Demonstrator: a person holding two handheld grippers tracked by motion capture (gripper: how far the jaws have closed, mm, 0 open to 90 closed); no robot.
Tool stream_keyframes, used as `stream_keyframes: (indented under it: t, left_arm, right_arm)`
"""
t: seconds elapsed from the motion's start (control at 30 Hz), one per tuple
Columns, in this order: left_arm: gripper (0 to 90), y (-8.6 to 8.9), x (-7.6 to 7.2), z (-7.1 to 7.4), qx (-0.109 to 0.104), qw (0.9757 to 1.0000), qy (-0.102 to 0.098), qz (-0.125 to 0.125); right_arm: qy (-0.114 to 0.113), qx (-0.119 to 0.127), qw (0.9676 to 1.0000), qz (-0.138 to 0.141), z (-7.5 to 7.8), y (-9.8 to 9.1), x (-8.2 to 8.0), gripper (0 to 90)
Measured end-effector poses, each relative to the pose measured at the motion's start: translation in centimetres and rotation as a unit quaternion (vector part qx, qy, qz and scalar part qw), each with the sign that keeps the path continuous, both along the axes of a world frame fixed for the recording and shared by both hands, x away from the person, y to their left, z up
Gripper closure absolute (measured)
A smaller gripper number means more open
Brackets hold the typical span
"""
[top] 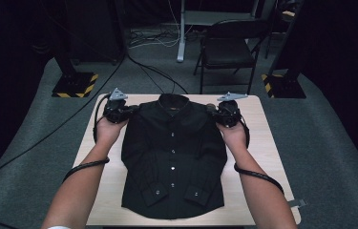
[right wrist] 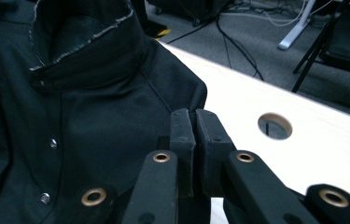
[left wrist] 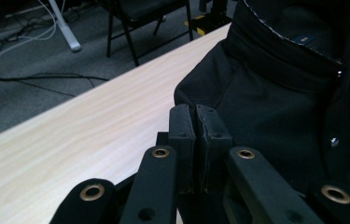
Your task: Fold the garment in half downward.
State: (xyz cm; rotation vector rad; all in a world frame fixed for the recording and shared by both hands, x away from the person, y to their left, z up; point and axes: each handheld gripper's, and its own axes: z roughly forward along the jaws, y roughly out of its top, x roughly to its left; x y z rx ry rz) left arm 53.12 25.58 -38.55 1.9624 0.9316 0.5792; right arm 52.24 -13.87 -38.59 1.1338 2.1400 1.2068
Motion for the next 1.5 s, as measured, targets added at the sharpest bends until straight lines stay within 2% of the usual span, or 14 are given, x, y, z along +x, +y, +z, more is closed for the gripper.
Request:
stream_keyframes:
  t: [0.17,0.23,0.3,0.47,0.73,1.1,1.5]
  left_arm:
    - [84.9,-0.2,-0.4,1.5,0.002,0.9993,-0.037,0.002]
    - [84.9,-0.1,-0.7,1.4,0.001,0.9992,-0.040,0.000]
    - [84.9,0.2,-1.3,0.8,-0.003,0.9992,-0.038,-0.006]
    - [84.9,1.0,-2.4,-0.5,-0.014,0.9993,-0.032,-0.013]
    - [84.9,1.2,-4.1,-0.7,-0.020,0.9986,-0.037,-0.031]
    - [84.8,1.1,-5.5,-1.1,-0.022,0.9981,-0.034,-0.046]
    - [84.8,1.3,-6.1,-1.7,-0.024,0.9978,-0.028,-0.056]
  right_arm:
    - [-0.027,0.008,0.9996,-0.007,1.4,0.6,-0.1,86.1]
    - [-0.036,0.010,0.9993,-0.005,1.7,0.7,-0.3,86.2]
    - [-0.042,0.007,0.9991,0.001,1.3,0.6,-0.9,86.1]
    - [-0.037,0.011,0.9992,0.010,-0.2,0.0,-2.2,86.1]
    - [-0.055,0.001,0.9981,0.027,-0.6,-0.3,-4.1,86.1]
    - [-0.053,0.006,0.9979,0.036,-1.3,-0.9,-5.8,86.0]
    - [-0.047,0.009,0.9978,0.046,-1.8,-1.2,-6.7,86.0]
